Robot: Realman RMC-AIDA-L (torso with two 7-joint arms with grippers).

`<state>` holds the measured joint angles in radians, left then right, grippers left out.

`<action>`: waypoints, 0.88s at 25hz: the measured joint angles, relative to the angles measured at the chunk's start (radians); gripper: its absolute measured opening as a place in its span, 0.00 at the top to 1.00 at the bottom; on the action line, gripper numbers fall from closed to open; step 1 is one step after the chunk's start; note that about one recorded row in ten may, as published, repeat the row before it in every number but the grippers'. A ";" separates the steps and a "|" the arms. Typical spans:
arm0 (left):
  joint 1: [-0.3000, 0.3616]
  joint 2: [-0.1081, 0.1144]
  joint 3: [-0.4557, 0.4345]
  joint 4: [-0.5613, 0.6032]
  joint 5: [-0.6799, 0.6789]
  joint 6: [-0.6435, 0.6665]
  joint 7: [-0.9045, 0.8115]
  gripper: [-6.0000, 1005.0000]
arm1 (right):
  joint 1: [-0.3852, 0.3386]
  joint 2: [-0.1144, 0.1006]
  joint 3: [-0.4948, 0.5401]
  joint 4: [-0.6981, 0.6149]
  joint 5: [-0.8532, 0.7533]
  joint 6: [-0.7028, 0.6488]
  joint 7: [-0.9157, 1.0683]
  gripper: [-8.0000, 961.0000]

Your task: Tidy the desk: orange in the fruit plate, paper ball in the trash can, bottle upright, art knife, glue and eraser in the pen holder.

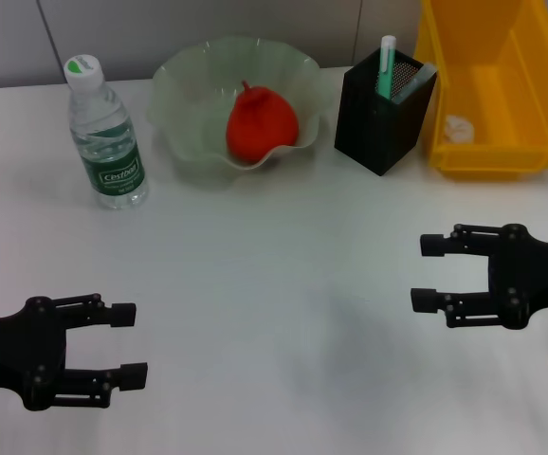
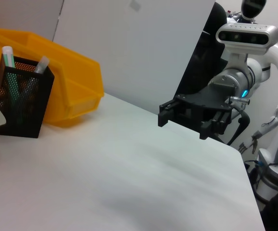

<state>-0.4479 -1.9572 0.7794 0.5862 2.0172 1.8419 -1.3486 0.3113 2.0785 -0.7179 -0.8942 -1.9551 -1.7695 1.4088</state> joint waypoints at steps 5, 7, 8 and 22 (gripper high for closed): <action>0.004 0.002 -0.001 0.000 0.000 0.000 -0.001 0.18 | 0.002 0.000 0.000 0.003 -0.004 0.006 -0.003 0.18; 0.005 0.003 -0.001 0.000 0.000 0.000 -0.001 0.18 | 0.001 -0.001 0.000 0.003 -0.005 0.009 -0.004 0.18; 0.005 0.003 0.000 0.000 0.000 -0.001 -0.001 0.18 | 0.001 -0.001 0.000 0.003 -0.005 0.009 -0.004 0.18; 0.001 0.001 -0.003 0.000 0.011 -0.005 -0.001 0.18 | -0.007 -0.002 0.000 0.005 -0.005 0.015 -0.007 0.18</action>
<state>-0.4470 -1.9562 0.7765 0.5859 2.0280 1.8368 -1.3499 0.3048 2.0769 -0.7179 -0.8896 -1.9605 -1.7542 1.4015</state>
